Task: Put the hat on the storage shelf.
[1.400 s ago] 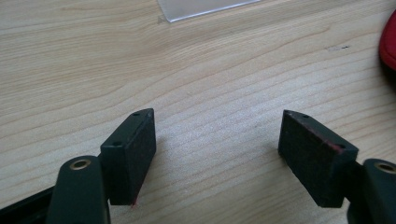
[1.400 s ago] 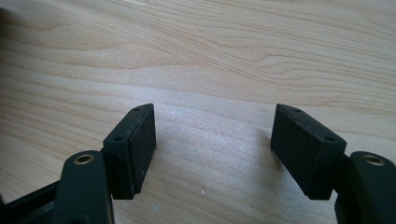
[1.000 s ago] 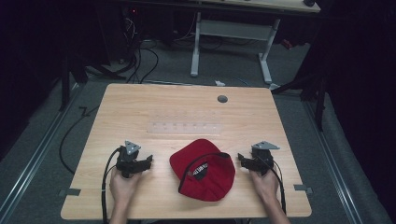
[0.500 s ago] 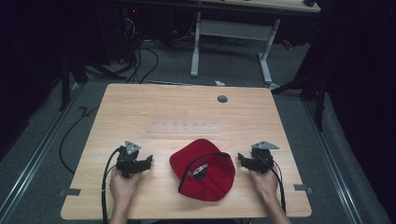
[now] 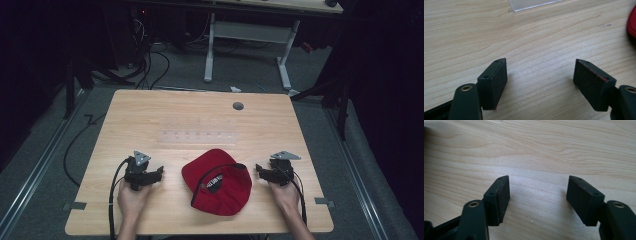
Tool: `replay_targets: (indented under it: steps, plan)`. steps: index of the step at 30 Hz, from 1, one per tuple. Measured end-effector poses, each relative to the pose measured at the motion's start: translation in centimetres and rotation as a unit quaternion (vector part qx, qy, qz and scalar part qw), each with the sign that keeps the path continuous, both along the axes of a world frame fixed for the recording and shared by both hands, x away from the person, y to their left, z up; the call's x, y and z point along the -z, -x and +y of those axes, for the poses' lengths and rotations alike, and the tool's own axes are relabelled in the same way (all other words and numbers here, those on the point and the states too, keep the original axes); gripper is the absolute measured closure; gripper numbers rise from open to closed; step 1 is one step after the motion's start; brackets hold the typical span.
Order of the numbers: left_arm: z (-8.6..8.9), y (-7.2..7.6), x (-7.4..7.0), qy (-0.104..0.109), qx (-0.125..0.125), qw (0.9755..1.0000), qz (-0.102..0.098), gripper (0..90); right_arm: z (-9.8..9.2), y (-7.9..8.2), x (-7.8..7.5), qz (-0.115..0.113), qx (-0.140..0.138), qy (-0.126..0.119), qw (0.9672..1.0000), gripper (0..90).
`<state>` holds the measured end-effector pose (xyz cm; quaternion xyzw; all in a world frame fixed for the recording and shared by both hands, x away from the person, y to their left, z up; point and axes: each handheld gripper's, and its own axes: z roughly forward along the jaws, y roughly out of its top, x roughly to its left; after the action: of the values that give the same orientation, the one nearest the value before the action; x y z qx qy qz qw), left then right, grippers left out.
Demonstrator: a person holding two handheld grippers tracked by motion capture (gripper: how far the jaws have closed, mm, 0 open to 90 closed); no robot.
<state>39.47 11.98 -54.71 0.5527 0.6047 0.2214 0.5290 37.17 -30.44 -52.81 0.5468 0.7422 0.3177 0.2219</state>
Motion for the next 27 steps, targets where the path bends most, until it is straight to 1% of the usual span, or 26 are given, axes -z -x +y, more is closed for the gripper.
replay_targets:
  steps: [3,7,9,12,16,18,24,27]
  plan:
    - [0.0,0.0,0.0,0.000,0.000,1.0000,0.000,27.5,-0.5,0.1,-0.3,0.012,0.003,-0.019,0.9998,37.5]
    - [0.0,0.0,0.0,0.000,0.000,1.0000,0.000,27.5,-1.0,0.4,-0.8,0.000,0.002,-0.028,0.9996,38.3]
    - [0.0,0.0,0.0,0.000,0.000,1.0000,0.000,27.5,-1.2,0.6,-1.1,-0.003,0.003,-0.042,0.9991,38.5]
    - [0.0,0.0,0.0,0.000,0.000,1.0000,0.000,27.4,-1.2,0.9,-1.5,-0.010,-0.003,-0.055,0.9984,39.0]
    - [0.0,0.0,0.0,0.000,0.000,1.0000,0.000,27.4,-1.1,1.3,-1.9,-0.017,-0.012,-0.062,0.9979,40.4]
    - [0.0,0.0,0.0,0.000,0.000,1.0000,0.000,27.4,-1.1,1.5,-2.3,-0.018,-0.011,-0.069,0.9974,40.2]
    - [0.0,0.0,0.0,0.000,0.001,1.0000,0.000,27.2,-1.1,2.4,-3.4,-0.039,-0.018,-0.076,0.9962,39.5]
    - [0.0,0.0,0.0,0.000,0.001,1.0000,0.000,27.2,-1.1,2.7,-3.7,-0.043,-0.022,-0.085,0.9952,39.5]
